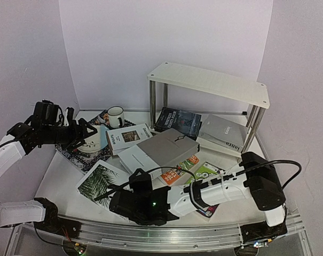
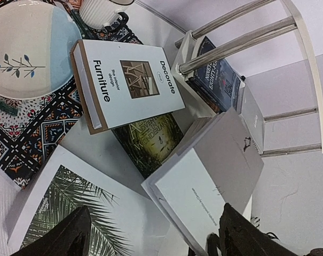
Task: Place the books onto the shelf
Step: Place the book on the book pile.
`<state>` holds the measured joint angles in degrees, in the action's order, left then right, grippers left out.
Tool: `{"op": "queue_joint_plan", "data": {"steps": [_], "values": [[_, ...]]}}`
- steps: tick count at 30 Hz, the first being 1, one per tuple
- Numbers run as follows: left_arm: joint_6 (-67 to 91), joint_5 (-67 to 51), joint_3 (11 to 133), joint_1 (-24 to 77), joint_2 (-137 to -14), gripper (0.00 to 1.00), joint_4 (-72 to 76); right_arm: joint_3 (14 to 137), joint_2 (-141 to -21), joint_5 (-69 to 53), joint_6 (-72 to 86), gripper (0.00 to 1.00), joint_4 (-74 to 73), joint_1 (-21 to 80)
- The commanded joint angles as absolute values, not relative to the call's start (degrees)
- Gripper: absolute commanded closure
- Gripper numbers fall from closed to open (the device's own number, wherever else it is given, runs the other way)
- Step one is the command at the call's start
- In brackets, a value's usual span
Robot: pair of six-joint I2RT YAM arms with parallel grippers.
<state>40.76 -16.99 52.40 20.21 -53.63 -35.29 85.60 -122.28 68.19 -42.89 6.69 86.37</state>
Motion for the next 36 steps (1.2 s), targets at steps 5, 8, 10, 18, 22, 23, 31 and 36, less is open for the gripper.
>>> {"op": "queue_joint_plan", "data": {"steps": [5,8,10,18,22,23,31,36], "values": [[42.0,-17.9,49.9,20.2,-51.7,0.15,-32.2,90.9,-123.4,56.4,-27.0,0.03,-9.0,83.8],[41.9,-17.9,49.6,20.2,-51.6,0.15,-31.8,91.0,-121.3,49.4,-25.3,0.02,-10.5,83.8],[41.9,-18.0,49.5,20.3,-51.7,0.14,-31.6,90.3,-119.2,44.2,-24.7,0.02,-10.7,83.8],[42.1,-19.6,48.5,20.5,-52.9,0.13,-30.0,84.7,-110.2,22.9,-24.5,0.02,-10.3,83.6],[41.3,-20.2,47.6,21.3,-52.9,0.11,-28.3,81.0,-105.8,19.8,-24.6,0.02,-7.5,82.7],[41.2,-20.1,47.4,21.6,-52.9,0.10,-27.8,80.0,-104.7,20.5,-24.8,0.02,-6.8,82.3],[44.4,-18.2,43.9,26.9,-55.0,0.10,-20.9,62.0,-92.5,27.3,-36.4,0.02,5.0,79.4],[47.5,-16.0,41.8,31.5,-57.5,0.10,-14.7,51.8,-86.1,24.2,-41.3,0.03,12.1,73.2]]}}
